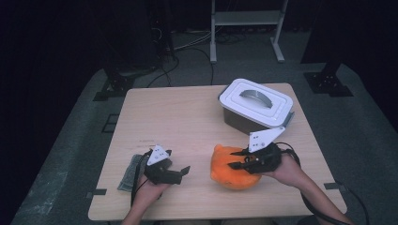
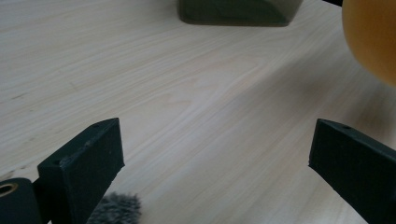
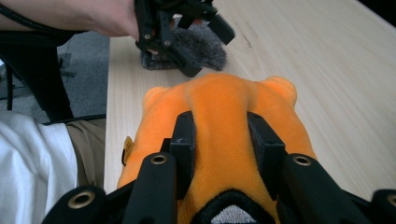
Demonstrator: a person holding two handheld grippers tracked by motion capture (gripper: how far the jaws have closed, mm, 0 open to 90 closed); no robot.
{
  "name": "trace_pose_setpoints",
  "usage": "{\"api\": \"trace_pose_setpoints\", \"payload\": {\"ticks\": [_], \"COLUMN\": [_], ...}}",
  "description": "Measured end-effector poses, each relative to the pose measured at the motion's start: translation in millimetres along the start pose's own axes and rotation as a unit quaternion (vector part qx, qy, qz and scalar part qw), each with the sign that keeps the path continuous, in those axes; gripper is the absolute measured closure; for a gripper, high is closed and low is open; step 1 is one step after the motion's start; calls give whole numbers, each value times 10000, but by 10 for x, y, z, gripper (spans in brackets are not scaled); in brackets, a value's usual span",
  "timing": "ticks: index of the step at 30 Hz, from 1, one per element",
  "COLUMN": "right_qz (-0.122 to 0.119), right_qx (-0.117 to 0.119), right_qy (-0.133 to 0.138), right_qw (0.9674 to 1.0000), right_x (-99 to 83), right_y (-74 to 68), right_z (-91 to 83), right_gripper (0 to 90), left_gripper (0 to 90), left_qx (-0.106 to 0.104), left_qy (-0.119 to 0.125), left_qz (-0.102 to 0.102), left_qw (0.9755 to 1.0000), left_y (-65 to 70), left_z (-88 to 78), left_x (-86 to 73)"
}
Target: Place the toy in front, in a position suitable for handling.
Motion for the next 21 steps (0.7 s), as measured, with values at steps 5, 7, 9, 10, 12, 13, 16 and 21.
{"api": "trace_pose_setpoints", "payload": {"ticks": [5, 7, 9, 10, 12, 13, 16, 21], "right_qz": [16, -21, -37, -39, -38, -49, -88, 35], "right_qx": [180, 229, 279, 299, 348, 392, 505, 481], "right_qy": [-47, -49, -46, -48, -55, -80, -232, -58], "right_qw": [9998, 9997, 9996, 9995, 9994, 9992, 9984, 9988], "right_x": [-27, -37, -52, -61, -87, -103, -174, -181], "right_y": [8, 8, 8, 8, 3, -2, -45, -55], "right_z": [269, 353, 433, 473, 546, 579, 699, 707], "right_gripper": [667, 667, 666, 666, 662, 658, 623, 423], "left_gripper": [23, 23, 23, 23, 23, 23, 23, 27], "left_qx": [140, 179, 215, 215, 247, 258, 233, 198], "left_qy": [16, 21, 64, 64, 78, 75, 104, 91], "left_qz": [-85, -116, -200, -200, -222, -226, -260, -220], "left_qw": [9999, 9998, 9995, 9995, 9994, 9994, 9993, 9995], "left_y": [-117, -159, -193, -193, -239, -250, -268, -284], "left_z": [-50, -68, -81, -81, -110, -120, -138, -171], "left_x": [-4, -7, -12, -12, -14, -14, -13, -8]}}
Point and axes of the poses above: each handheld gripper's, and its own axes: z roughly forward along the jaws, x roughly out of its top, y roughly to its right, the point moved 3 cm from there along z, roughly forward along the jaws, and after that the axes turned 1 degree about -z, right-handed, at the moved point
